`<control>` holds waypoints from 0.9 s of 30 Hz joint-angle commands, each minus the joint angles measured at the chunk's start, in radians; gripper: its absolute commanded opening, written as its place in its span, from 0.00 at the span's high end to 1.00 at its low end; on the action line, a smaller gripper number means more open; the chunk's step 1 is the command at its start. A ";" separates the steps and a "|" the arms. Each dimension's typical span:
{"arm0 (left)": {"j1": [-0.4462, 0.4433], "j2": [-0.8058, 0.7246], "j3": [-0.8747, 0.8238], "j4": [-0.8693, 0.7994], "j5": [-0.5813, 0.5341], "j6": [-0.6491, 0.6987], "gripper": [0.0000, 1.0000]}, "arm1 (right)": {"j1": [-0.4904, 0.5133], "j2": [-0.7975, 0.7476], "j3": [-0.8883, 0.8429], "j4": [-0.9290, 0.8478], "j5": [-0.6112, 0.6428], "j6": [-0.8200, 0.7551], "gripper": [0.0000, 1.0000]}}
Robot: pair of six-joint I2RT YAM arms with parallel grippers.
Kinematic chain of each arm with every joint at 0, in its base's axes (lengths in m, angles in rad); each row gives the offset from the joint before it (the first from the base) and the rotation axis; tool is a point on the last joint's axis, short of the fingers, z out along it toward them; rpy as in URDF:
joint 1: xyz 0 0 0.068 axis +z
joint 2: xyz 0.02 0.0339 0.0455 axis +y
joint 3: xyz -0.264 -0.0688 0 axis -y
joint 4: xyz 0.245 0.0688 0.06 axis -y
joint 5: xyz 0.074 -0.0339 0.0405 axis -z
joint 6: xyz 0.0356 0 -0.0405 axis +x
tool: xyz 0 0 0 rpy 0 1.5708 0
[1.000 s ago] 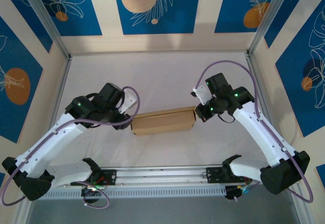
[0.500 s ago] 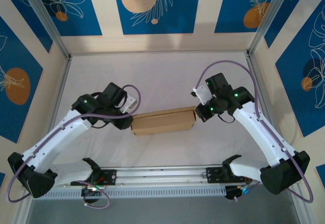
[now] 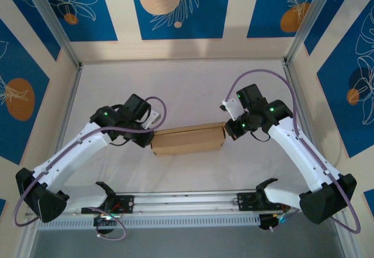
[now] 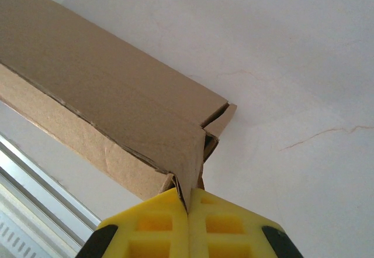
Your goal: Fold the paper box
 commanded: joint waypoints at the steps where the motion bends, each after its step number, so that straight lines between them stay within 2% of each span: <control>1: 0.021 0.017 -0.002 0.022 0.034 -0.050 0.89 | -0.004 -0.003 0.028 0.022 -0.031 0.058 1.00; 2: 0.025 0.020 0.000 0.029 0.044 -0.067 0.94 | -0.004 -0.003 0.033 0.026 -0.037 0.082 1.00; 5: 0.032 0.034 0.014 0.042 0.044 -0.116 0.98 | -0.002 -0.007 0.040 0.035 -0.051 0.147 1.00; 15: 0.049 0.045 0.014 0.081 0.012 -0.210 0.96 | 0.036 -0.029 0.042 0.046 -0.067 0.288 1.00; 22: 0.068 0.036 0.028 0.112 0.017 -0.285 0.94 | 0.035 0.014 0.044 -0.002 -0.071 0.380 1.00; 27: 0.070 0.035 -0.003 0.152 0.040 -0.335 0.95 | 0.009 0.030 0.038 0.009 -0.136 0.496 1.00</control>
